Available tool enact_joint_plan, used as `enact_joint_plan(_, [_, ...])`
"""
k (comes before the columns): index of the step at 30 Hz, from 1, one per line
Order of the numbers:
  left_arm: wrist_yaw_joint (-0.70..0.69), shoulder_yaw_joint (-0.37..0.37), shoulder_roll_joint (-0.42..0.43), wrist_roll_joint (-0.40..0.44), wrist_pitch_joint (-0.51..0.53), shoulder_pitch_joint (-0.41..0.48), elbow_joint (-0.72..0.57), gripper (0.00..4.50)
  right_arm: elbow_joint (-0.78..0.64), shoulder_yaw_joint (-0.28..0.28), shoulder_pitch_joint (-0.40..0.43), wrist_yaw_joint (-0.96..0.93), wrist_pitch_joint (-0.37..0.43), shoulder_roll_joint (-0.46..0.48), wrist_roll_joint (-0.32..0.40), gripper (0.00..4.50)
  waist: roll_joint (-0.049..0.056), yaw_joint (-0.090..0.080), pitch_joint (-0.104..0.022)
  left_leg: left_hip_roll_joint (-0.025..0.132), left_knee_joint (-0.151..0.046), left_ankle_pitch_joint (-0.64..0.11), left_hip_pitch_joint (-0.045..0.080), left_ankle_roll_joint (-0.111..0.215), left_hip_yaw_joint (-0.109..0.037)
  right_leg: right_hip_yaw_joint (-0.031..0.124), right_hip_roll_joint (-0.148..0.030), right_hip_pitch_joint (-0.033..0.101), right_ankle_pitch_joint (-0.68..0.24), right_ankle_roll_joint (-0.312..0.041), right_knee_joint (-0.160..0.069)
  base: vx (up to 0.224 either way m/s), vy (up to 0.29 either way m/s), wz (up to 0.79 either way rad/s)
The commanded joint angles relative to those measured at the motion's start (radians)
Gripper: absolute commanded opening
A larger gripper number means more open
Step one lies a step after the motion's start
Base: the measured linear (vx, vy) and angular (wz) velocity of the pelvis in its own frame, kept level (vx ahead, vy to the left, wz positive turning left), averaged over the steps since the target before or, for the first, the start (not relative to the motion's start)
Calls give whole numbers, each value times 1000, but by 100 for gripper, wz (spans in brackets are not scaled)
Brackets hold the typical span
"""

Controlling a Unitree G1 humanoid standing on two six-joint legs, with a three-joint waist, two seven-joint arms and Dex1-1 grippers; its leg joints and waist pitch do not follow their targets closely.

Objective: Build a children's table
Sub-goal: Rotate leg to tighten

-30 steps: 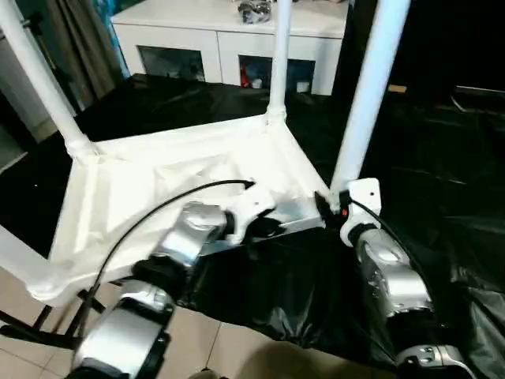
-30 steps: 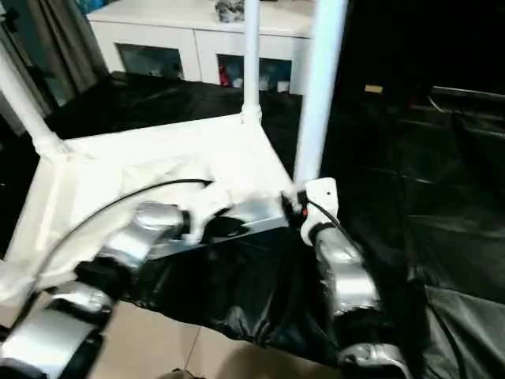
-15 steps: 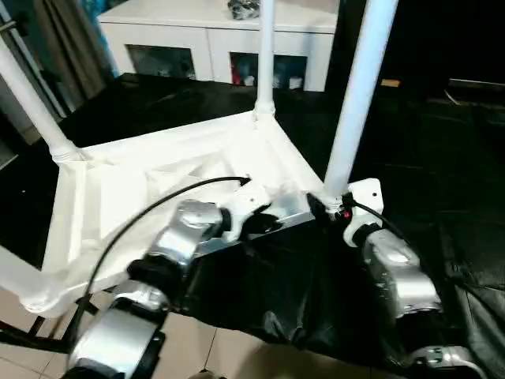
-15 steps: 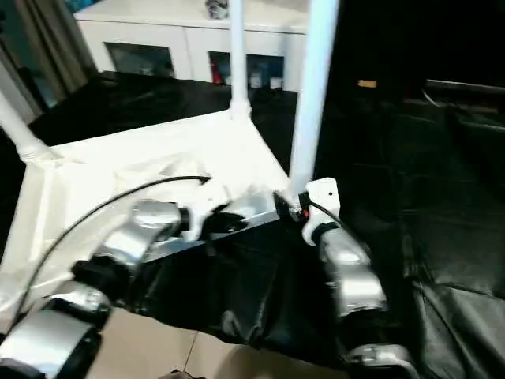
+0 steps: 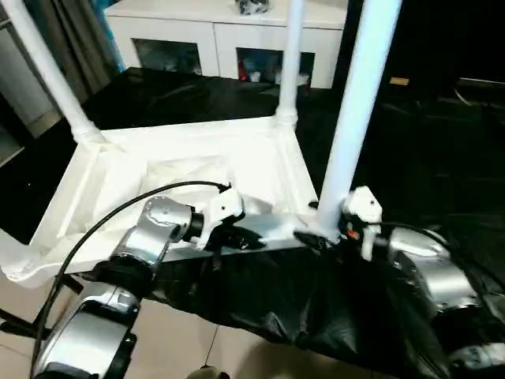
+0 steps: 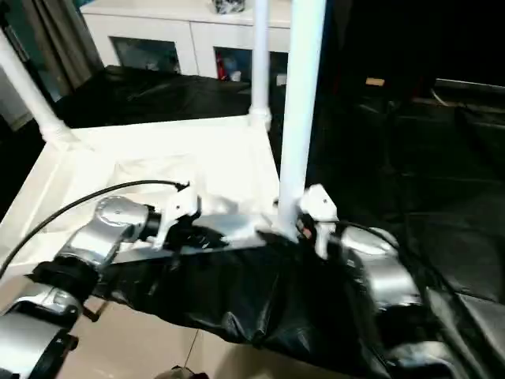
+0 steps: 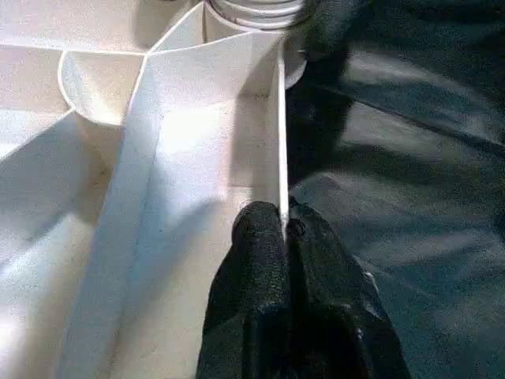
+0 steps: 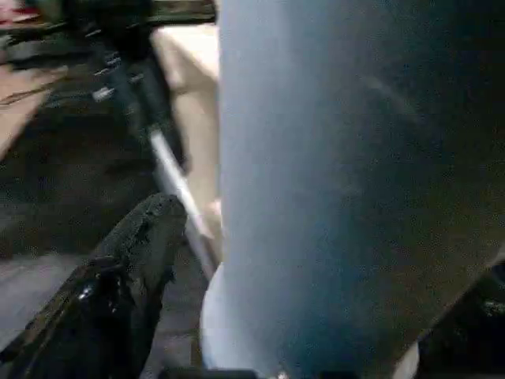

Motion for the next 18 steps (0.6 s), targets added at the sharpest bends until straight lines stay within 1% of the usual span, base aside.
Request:
enact_joint_plan(1, [-66, -14, -2, -39, -18, 4, -40, 0, -23, 44, -9, 53, 10, 1, 2, 396, -25, 5, -64, 79, -58, -107, 17, 152, -35, 56, -84, 51, -52, -269, -62, 0, 0, 0])
enact_joint_plan(2, [-69, -17, 1, -36, -23, 5, -39, 0, -21, 44, -12, 61, 17, 4, 5, 371, -26, 5, -63, 80, -60, -117, 17, 143, -35, 56, -84, 50, -69, -268, -63, 0, 0, 0])
enact_joint_plan(5, [-70, -18, 4, -34, -26, 8, -39, 0, -26, 44, -12, 63, 33, 12, 17, 358, -25, 8, -63, 81, -63, -132, 21, 121, -36, 57, -83, 48, -96, -264, -65, 0, 0, 0])
enact_joint_plan(6, [-69, -18, 3, -33, -26, 8, -39, 0, -29, 46, -9, 63, 38, 15, 19, 346, -25, 8, -63, 81, -64, -135, 21, 118, -36, 58, -84, 48, -96, -264, -65, 0, 0, 0])
enact_joint_plan(7, [-69, -18, 3, -34, -24, 10, -40, 0, -33, 49, -5, 61, 40, 17, 19, 333, -26, 9, -63, 82, -64, -135, 22, 116, -36, 58, -84, 48, -92, -265, -65, 0, 0, 0])
enact_joint_plan(9, [-62, -19, 2, -35, -17, 16, -47, 0, -53, 53, 18, 41, 57, 27, 20, 321, -26, 12, -64, 82, -64, -123, 21, 114, -36, 59, -84, 49, -73, -265, -63, 0, 0, 0])
enact_joint_plan(11, [-61, -17, 1, -39, -7, 20, -51, 0, -60, 47, 28, 21, 66, 36, 22, 291, -28, 13, -66, 80, -61, -105, 20, 122, -35, 58, -85, 49, -43, -268, -58, 0, 0, 0])
enact_joint_plan(13, [-29, -10, -9, -39, 12, 20, -53, 0, -77, 36, 49, -29, 92, 57, 24, 284, -27, 15, -65, 80, -62, -105, 20, 120, -35, 59, -85, 49, -53, -263, -60, 0, 0, 0])
enact_joint_plan(14, [31, -4, -24, -23, 27, 14, -46, 0, -83, 30, 74, -94, 93, 83, 5, 282, -26, 14, -63, 81, -64, -119, 21, 113, -35, 59, -86, 47, -77, -258, -64, 0, 0, 0])
enact_joint_plan(15, [38, -3, -26, -21, 28, 13, -45, 0, -83, 30, 76, -101, 93, 85, 2, 278, -26, 13, -63, 81, -65, -125, 21, 107, -36, 59, -85, 46, -86, -256, -65, 0, 0, 0])
enact_joint_plan(16, [65, -2, -32, -12, 31, 10, -41, 0, -83, 29, 84, -126, 92, 93, -8, 275, -26, 12, -61, 80, -68, -148, 23, 92, -37, 58, -86, 47, -123, -251, -69, 0, 0, 0])
enact_joint_plan(17, [144, 0, -53, 13, 56, -2, -26, 0, -54, 14, 88, -232, 88, 127, -40, 274, -25, 9, -56, 80, -72, -182, 25, 72, -37, 60, -87, 44, -176, -242, -78, 0, 0, 0])
enact_joint_plan(18, [186, 4, -69, 21, 68, -9, -18, 0, -39, 3, 89, -294, 88, 150, -55, 274, -25, 6, -52, 81, -75, -203, 27, 56, -37, 61, -87, 41, -209, -236, -81, 0, 0, 0])
